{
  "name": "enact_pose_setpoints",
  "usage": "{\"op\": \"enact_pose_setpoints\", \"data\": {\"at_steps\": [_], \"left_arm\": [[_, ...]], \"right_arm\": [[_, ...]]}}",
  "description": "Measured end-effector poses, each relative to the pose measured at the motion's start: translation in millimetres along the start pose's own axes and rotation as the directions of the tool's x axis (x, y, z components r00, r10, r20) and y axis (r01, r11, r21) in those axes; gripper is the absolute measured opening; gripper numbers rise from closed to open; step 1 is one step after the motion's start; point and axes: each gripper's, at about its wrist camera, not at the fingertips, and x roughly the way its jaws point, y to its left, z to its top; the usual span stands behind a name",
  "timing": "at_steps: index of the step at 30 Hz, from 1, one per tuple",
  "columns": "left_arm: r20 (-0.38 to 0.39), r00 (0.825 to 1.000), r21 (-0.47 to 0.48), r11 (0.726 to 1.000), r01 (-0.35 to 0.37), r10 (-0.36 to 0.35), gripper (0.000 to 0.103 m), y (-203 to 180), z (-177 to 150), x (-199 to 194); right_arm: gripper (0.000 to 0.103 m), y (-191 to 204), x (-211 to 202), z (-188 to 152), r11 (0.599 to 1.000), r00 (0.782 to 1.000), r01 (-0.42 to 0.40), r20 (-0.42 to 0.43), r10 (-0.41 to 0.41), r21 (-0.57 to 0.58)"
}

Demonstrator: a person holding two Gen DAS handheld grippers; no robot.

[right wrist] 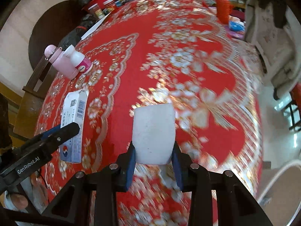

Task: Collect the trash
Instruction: 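Carry the medicine box and foam block over the white bucket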

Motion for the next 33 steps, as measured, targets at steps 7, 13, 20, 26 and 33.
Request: {"op": "enact_pose_setpoints", "data": {"at_steps": [7,13,20,26,33], "left_arm": [[-0.02,0.999,0.094,0.995,0.042,-0.04,0.046,-51.0,-25.1,-6.4],[-0.042,0.996,0.155,0.985,0.079,-0.074,0.046,-91.0,-42.6,-6.7],[-0.064,0.992,0.231,0.965,0.125,-0.113,0.046,-142.2,-60.0,-7.7],[-0.085,0.986,0.297,0.94,0.165,-0.146,0.046,-186.1,-73.3,-6.0],[-0.12,0.976,0.359,0.909,0.212,-0.181,0.046,-231.3,-91.8,-2.7]], "right_arm": [[0.034,-31.8,-31.5,-38.6,0.998,0.999,0.032,0.021,-0.033,0.062],[0.034,-60.9,-52.0,-66.2,0.991,0.998,0.055,0.024,-0.058,0.125],[0.034,-97.9,-78.8,-96.3,0.977,0.995,0.082,0.037,-0.091,0.195],[0.034,-129.8,-103.0,-118.9,0.96,0.991,0.111,0.05,-0.127,0.256],[0.034,-167.3,-130.5,-148.5,0.931,0.983,0.145,0.059,-0.174,0.334]]}}
